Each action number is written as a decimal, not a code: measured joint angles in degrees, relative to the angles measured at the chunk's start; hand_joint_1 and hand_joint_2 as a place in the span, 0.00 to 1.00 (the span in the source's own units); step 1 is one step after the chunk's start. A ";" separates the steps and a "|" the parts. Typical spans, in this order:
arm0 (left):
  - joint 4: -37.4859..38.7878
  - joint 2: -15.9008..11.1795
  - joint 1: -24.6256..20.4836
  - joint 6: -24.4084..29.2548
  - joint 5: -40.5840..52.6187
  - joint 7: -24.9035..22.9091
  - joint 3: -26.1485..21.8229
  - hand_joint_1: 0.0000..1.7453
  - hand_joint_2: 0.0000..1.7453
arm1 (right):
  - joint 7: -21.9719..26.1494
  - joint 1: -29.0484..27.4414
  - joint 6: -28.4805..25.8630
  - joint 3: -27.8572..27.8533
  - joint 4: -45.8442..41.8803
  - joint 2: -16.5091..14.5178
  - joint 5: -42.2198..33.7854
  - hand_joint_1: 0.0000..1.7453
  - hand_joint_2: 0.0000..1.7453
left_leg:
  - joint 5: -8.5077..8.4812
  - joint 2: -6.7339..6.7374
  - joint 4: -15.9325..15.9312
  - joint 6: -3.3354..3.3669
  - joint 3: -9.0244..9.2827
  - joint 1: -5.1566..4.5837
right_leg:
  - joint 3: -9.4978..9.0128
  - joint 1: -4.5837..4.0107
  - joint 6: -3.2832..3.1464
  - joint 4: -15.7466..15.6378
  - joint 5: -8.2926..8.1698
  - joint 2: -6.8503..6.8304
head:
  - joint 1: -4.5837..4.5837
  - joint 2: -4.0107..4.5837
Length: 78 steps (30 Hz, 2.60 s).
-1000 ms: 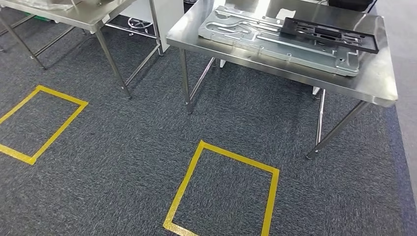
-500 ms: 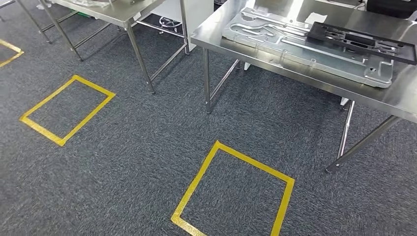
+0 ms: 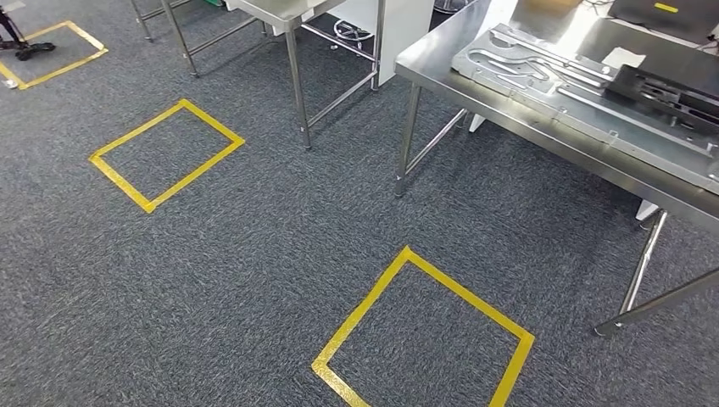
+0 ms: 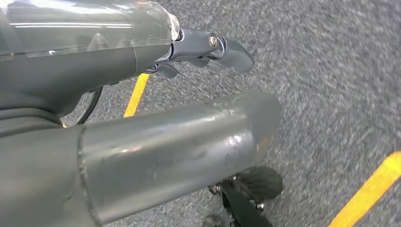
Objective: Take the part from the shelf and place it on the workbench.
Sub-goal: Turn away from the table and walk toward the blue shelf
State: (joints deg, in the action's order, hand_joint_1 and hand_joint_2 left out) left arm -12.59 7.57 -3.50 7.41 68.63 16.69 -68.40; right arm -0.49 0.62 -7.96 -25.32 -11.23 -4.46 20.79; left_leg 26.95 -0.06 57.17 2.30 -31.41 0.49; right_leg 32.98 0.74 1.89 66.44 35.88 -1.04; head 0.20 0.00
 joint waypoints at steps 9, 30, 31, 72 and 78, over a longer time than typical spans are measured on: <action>0.00 0.36 -0.08 0.03 0.32 0.03 0.09 0.00 0.00 | -0.08 -0.36 0.08 0.04 0.14 0.49 0.05 0.00 0.00 | -0.38 -5.88 0.70 -1.17 -0.97 0.05 | -3.13 -0.03 -1.22 -8.97 -6.46 5.96 | -0.04 0.00; 0.00 0.80 0.26 0.29 0.93 0.23 0.96 0.00 0.00 | 0.23 -0.07 -0.75 0.49 0.15 0.27 0.67 0.00 0.00 | -0.11 0.57 0.11 -0.62 -0.27 0.20 | -1.56 0.13 -0.14 -2.27 -0.62 -0.31 | -0.14 0.00; 0.00 0.79 0.19 0.37 0.82 -0.06 0.96 0.00 0.00 | 0.25 -0.16 -0.73 0.49 0.15 0.25 0.78 0.00 0.00 | -0.19 -0.02 0.11 -0.49 -0.40 0.14 | 0.47 0.14 -0.14 1.83 1.30 0.43 | -0.20 0.00; 0.00 0.55 0.11 -0.02 0.09 -0.37 -0.41 0.00 0.00 | 1.22 -0.09 -0.88 0.90 0.15 0.40 3.49 0.00 0.00 | -0.27 -6.85 0.48 -2.33 -0.74 0.05 | -2.45 -0.05 -2.34 -8.78 -6.81 4.96 | -0.29 0.00; 0.02 0.49 0.00 -0.07 0.27 -0.39 -0.41 0.00 0.00 | 1.09 -0.36 -0.86 0.89 0.15 0.34 3.89 0.00 0.00 | 7.08 -0.69 15.29 -3.47 -7.83 0.07 | -3.14 -0.27 -3.81 -9.79 -7.09 0.08 | 0.40 0.00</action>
State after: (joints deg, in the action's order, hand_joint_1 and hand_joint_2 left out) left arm -12.57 8.06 -3.51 7.34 68.90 16.30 -68.81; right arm 0.60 0.25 -8.81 -24.43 -11.08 -4.13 24.67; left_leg 34.03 -0.75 72.46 -1.17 -39.24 0.56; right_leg 29.83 0.47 -1.92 56.65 28.79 -0.95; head 0.61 0.00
